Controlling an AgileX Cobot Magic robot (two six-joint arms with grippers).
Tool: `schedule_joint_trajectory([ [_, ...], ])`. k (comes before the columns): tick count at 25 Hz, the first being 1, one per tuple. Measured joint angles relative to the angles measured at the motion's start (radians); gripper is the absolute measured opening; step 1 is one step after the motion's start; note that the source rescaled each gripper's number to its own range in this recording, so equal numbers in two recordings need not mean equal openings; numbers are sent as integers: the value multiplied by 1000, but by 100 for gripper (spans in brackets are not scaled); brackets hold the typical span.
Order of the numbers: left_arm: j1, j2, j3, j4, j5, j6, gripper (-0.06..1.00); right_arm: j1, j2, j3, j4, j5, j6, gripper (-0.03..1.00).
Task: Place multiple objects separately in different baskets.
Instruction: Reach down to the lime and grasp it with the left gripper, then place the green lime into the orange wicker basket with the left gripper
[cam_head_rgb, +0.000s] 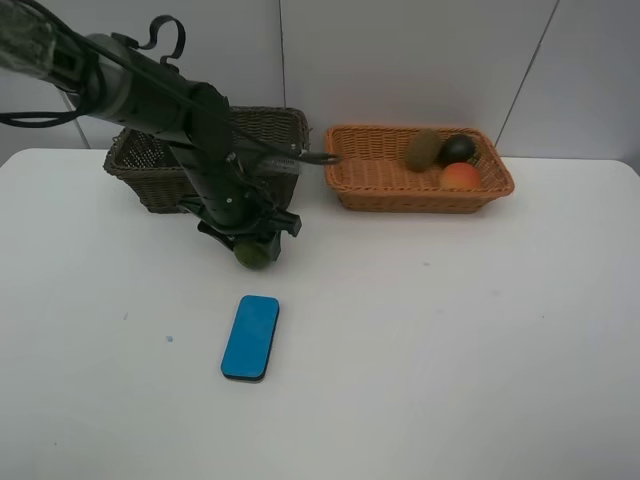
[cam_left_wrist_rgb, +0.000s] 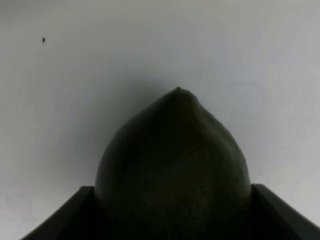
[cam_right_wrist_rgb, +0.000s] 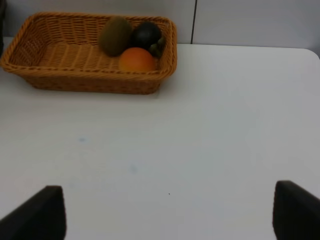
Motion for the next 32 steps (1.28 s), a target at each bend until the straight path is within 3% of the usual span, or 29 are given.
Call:
schedule_joint_trajectory([
  [5, -28, -177, -9, -3, 16, 29, 77, 0, 0, 0, 0, 0, 0, 100],
  [13, -34, -225, -205, -6, 9, 182, 77, 0, 0, 0, 0, 0, 0, 100],
  [23, -43, 61, -587, -9, 8, 318, 77, 0, 0, 0, 0, 0, 0, 100],
  [27, -51, 199, -742, -55, 7, 345, 77, 0, 0, 0, 0, 0, 0, 100],
  [32, -56, 335, -840, -128, 3, 349, 77, 0, 0, 0, 0, 0, 0, 100],
])
